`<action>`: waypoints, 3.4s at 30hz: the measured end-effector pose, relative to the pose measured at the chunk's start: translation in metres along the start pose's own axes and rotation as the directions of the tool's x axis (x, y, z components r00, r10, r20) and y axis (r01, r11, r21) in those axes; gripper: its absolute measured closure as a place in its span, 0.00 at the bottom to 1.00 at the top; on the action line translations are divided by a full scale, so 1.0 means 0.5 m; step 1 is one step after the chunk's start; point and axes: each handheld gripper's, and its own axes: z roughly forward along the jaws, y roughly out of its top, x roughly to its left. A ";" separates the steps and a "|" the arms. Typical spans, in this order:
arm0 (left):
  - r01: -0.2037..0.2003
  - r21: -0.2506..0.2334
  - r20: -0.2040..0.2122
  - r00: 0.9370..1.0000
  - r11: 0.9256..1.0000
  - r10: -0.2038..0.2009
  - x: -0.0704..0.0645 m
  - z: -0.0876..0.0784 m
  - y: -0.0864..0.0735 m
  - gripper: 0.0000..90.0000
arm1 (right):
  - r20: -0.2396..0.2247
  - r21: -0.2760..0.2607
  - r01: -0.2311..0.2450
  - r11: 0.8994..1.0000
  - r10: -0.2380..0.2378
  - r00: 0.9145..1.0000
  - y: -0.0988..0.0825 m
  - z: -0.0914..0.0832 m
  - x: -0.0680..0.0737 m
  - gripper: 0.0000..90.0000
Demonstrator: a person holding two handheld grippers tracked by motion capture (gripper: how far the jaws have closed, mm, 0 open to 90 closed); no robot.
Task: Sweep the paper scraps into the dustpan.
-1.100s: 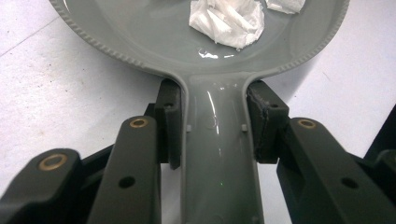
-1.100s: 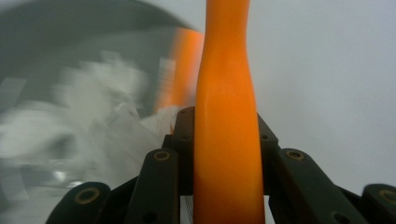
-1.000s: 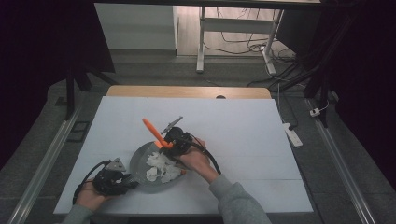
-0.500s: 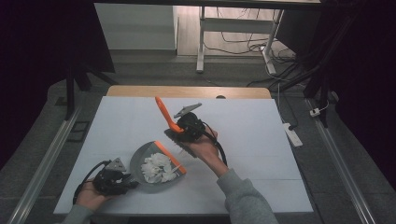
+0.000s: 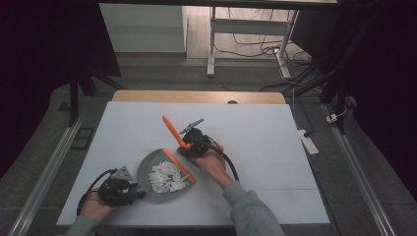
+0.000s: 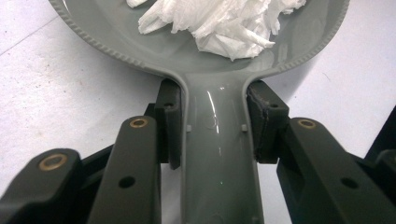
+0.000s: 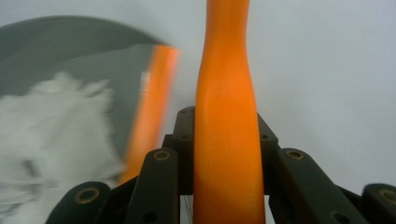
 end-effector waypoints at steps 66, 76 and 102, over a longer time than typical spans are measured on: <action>0.005 -0.014 -0.009 1.000 1.000 -0.005 -0.005 0.003 0.004 0.68 | -0.149 -0.263 -0.141 0.955 0.104 0.983 -0.020 -0.119 -0.001 0.79; 0.010 -0.039 -0.008 1.000 0.999 -0.011 -0.003 -0.002 0.003 0.68 | -0.106 -0.275 -0.155 0.949 0.130 0.986 -0.054 -0.147 -0.030 0.79; 0.074 -0.131 -0.055 0.995 0.989 -0.081 -0.002 -0.023 0.005 0.68 | -0.036 -0.299 -0.182 0.937 0.179 0.983 -0.198 -0.241 -0.075 0.79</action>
